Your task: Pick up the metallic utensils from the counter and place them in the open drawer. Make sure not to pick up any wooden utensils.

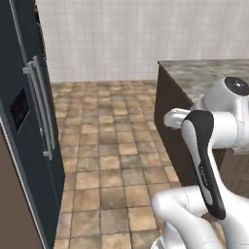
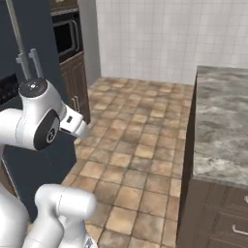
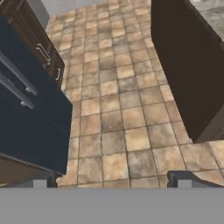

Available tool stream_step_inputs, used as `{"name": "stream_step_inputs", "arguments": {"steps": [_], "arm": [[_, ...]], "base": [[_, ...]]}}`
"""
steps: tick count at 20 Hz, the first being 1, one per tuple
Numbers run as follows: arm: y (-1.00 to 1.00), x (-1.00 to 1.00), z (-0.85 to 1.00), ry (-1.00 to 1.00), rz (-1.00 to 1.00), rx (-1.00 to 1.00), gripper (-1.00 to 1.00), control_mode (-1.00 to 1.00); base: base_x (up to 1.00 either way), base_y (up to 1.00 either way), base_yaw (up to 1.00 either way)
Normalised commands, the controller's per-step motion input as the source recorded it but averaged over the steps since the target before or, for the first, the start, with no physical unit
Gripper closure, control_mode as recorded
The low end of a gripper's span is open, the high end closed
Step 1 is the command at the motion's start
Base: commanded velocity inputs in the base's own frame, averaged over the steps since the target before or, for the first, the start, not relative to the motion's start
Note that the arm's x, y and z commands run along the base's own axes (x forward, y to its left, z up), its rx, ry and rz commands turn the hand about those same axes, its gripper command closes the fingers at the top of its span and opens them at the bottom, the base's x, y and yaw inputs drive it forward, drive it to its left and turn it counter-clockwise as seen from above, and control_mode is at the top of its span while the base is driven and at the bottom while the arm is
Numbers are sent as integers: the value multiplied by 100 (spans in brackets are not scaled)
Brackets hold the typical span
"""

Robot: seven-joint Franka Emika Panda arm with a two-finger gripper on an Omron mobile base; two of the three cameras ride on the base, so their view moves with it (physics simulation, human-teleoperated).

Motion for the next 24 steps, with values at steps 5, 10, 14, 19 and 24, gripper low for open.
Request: {"name": "stream_step_inputs", "arguments": {"steps": [5,10,14,19,24], "arm": [[0,0,0,0,0,0,-100,100],[0,0,0,0,0,0,-100,100],[0,0,0,0,0,0,-100,100],[0,0,0,0,0,0,-100,100],[0,0,0,0,0,0,-100,100]], "base": [[100,11,-43],[100,-70,-36],[100,23,-37],[100,42,-42],[100,98,-50]]}}
